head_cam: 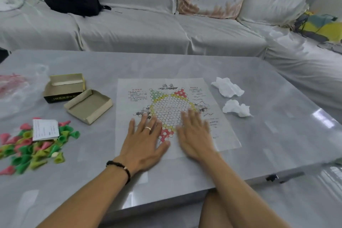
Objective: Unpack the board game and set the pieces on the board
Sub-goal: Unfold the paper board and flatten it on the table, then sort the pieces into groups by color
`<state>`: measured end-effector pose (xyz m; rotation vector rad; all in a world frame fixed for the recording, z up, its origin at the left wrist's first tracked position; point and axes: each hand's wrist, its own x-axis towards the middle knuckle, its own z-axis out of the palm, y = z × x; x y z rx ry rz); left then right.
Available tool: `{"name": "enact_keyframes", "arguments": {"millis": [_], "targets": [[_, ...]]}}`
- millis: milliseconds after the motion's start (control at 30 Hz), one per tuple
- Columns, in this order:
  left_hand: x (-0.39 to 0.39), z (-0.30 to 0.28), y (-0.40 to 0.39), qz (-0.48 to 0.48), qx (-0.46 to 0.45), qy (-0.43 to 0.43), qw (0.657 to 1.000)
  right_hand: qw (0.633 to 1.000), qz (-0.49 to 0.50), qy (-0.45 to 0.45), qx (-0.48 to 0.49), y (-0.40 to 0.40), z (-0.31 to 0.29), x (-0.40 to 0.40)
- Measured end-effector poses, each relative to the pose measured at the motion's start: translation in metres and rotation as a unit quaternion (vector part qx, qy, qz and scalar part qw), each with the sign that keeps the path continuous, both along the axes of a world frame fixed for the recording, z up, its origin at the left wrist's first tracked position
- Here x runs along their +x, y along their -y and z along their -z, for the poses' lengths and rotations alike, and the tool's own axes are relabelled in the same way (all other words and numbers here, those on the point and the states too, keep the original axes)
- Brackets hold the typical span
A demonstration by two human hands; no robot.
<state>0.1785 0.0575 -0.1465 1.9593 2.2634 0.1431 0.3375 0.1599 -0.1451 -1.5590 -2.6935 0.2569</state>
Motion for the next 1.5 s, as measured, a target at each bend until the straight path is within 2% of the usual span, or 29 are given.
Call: {"name": "enact_keyframes", "arguments": {"millis": [100, 233, 333, 467, 533, 733, 800, 867, 967, 1033, 1200, 1333, 1500], "targets": [[-0.007, 0.004, 0.006, 0.005, -0.021, -0.011, 1.000, 0.999, -0.032, 0.028, -0.006, 0.009, 0.006, 0.002], [-0.022, 0.004, 0.035, 0.025, -0.037, -0.029, 0.999, 0.996, 0.054, 0.066, -0.031, -0.013, -0.002, 0.057], [-0.027, 0.000, 0.045, 0.027, -0.027, -0.007, 0.999, 0.992, 0.088, 0.084, -0.003, -0.010, -0.012, 0.043], [-0.032, 0.000, 0.049, -0.019, -0.018, -0.005, 1.000, 0.999, -0.029, 0.019, -0.023, 0.030, -0.009, -0.020], [-0.040, 0.001, 0.057, -0.007, -0.031, -0.011, 0.999, 0.998, -0.050, 0.031, -0.029, 0.043, 0.001, -0.026], [-0.051, -0.007, 0.087, 0.001, -0.030, -0.004, 1.000, 0.997, 0.047, 0.063, -0.011, 0.040, -0.005, -0.010], [-0.055, -0.010, 0.099, -0.014, 0.001, -0.003, 1.000, 0.998, 0.030, 0.040, 0.032, 0.051, -0.010, -0.029], [-0.063, -0.015, 0.114, -0.041, 0.043, 0.004, 0.998, 0.998, -0.029, -0.021, 0.053, 0.069, -0.017, -0.058], [-0.085, -0.020, 0.142, -0.074, 0.139, 0.005, 0.988, 0.983, -0.113, -0.143, 0.031, 0.097, -0.025, -0.108], [-0.104, -0.018, 0.160, -0.109, 0.191, 0.000, 0.975, 0.972, -0.156, -0.175, -0.013, 0.115, -0.028, -0.142], [-0.149, -0.012, 0.197, -0.213, 0.196, -0.006, 0.957, 0.952, -0.212, -0.208, -0.078, 0.151, -0.026, -0.199], [-0.175, -0.006, 0.210, -0.249, 0.195, -0.003, 0.949, 0.953, -0.205, -0.212, -0.063, 0.156, -0.029, -0.231], [-0.199, -0.001, 0.207, -0.265, 0.175, 0.007, 0.948, 0.971, -0.210, -0.112, -0.028, 0.154, -0.038, -0.272]]}}
